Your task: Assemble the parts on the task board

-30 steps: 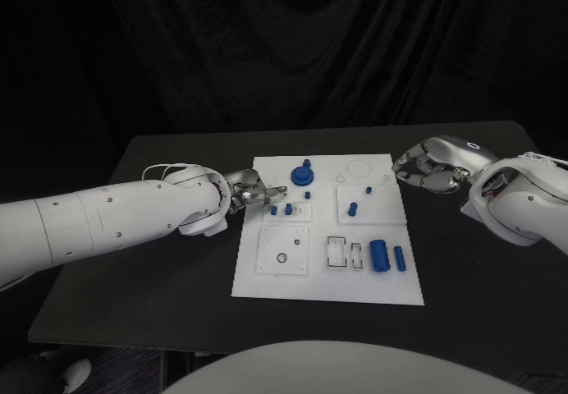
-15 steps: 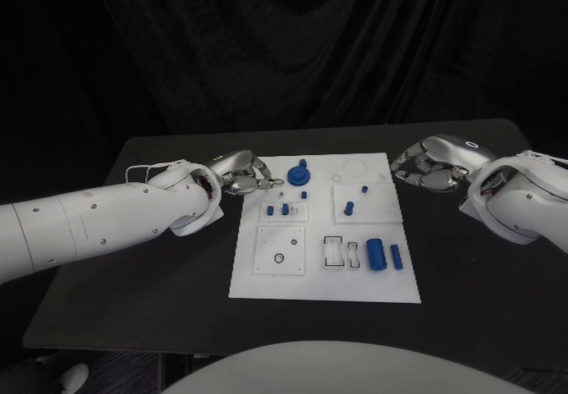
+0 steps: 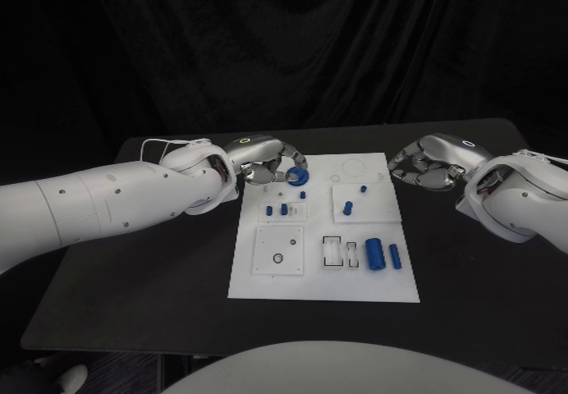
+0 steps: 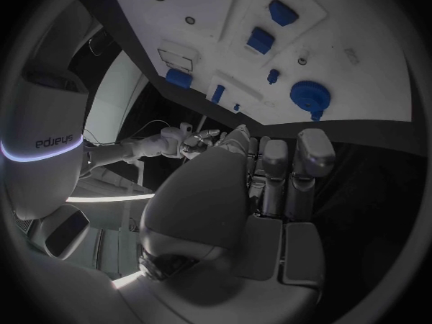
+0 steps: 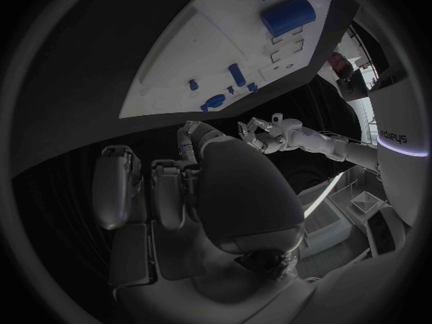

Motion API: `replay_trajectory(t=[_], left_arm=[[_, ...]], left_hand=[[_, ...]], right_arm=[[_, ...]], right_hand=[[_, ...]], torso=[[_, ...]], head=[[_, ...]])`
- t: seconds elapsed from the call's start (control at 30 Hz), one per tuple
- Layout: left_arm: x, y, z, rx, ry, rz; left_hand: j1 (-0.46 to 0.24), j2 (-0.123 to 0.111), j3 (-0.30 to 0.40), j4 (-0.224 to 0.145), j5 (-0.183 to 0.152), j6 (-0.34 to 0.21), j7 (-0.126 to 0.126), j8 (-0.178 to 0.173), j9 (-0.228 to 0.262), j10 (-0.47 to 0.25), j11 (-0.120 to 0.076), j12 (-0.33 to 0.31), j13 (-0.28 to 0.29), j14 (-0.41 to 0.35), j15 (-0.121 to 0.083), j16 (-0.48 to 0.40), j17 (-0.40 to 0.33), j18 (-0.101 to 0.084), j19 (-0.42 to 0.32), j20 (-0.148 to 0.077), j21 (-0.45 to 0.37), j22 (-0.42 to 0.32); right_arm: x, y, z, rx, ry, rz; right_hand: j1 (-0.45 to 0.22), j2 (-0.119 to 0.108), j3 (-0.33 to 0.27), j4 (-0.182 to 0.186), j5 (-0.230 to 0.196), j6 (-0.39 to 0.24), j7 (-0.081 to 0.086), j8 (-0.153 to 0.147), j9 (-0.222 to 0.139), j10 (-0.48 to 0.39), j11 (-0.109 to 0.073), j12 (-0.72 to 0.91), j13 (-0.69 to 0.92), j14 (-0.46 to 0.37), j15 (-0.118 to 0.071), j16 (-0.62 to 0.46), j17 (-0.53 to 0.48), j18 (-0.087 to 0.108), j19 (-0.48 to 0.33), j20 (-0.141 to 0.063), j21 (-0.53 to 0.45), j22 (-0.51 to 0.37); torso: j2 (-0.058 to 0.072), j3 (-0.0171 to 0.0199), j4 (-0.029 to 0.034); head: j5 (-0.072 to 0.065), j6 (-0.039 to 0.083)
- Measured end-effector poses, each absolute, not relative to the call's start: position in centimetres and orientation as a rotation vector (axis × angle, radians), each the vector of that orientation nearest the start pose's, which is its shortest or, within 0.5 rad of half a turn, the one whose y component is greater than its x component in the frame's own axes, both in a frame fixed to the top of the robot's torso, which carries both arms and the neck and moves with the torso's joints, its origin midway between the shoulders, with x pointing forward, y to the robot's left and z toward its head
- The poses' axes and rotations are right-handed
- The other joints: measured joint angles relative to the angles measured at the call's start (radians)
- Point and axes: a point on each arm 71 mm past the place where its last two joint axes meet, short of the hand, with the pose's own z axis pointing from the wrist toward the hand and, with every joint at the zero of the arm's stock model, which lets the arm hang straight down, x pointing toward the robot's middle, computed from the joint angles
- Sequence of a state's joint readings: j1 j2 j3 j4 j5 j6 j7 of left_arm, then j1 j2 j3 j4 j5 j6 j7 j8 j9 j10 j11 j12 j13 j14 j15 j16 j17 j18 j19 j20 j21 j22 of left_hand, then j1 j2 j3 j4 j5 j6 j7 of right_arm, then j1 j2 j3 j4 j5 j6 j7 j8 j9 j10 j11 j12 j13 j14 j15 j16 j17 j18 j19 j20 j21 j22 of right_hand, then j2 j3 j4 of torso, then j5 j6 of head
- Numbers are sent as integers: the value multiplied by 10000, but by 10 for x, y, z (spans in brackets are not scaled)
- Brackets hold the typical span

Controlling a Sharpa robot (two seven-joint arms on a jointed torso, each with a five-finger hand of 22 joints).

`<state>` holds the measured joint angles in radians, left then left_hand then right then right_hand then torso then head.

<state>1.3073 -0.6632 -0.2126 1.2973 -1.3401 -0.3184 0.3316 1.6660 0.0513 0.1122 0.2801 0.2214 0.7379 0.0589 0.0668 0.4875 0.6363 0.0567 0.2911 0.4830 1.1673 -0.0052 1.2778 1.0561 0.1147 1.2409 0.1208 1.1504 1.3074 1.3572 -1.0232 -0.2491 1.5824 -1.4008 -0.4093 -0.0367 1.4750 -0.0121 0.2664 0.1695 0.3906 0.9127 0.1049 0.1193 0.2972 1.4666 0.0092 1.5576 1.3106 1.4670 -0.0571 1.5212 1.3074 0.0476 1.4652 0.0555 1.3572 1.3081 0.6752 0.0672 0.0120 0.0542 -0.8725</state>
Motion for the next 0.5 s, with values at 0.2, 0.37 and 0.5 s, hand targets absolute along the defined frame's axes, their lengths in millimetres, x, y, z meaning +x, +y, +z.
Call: replay_trajectory(t=[0.2, 0.37, 0.5], left_arm=[[514, 145, -205, 5459, 16109, -9181], [515, 141, -214, 5806, 16308, -8972], [516, 139, -218, 5994, 16409, -8788]], left_hand=[[-256, -550, 316, -283, -1075, -73, -574, 0, -1035, -272, 30, -288, -833, 233, -20, 108, -159, 0, 211, -63, 96, 0], [-614, -830, 49, -434, -1140, 0, -823, 0, -1311, -305, 27, -128, -922, 353, -22, 235, -136, -156, 386, -81, 253, 0], [-732, -833, -43, -526, -802, 119, -942, 0, -1466, -231, -45, 111, -924, 444, -19, 310, -101, -155, 480, -79, 292, 0]], right_arm=[[468, -274, -175, -1488, 16365, 5557], [468, -274, -175, -1492, 16364, 5586], [468, -273, -175, -1494, 16364, 5603]], right_hand=[[0, 0, 0, 0, 0, 0, 0, 0, 0, 0, 0, -35, -7, 0, 0, 0, 0, 0, 0, 0, 0, -1], [0, 0, 0, 0, 0, 0, 0, 0, 0, 0, 0, -50, -7, 0, 0, 0, 0, -1, 0, 0, 0, -1], [-31, 31, 0, 0, 0, 0, 0, 0, 0, 0, 0, -50, -5, 0, 0, 1, 0, -1, 0, 0, 0, -1]], torso=[[6, 3, 5], [12, 10, 6], [25, 3, 1]], head=[[-67, 0], [-110, 0], [-114, 0]])
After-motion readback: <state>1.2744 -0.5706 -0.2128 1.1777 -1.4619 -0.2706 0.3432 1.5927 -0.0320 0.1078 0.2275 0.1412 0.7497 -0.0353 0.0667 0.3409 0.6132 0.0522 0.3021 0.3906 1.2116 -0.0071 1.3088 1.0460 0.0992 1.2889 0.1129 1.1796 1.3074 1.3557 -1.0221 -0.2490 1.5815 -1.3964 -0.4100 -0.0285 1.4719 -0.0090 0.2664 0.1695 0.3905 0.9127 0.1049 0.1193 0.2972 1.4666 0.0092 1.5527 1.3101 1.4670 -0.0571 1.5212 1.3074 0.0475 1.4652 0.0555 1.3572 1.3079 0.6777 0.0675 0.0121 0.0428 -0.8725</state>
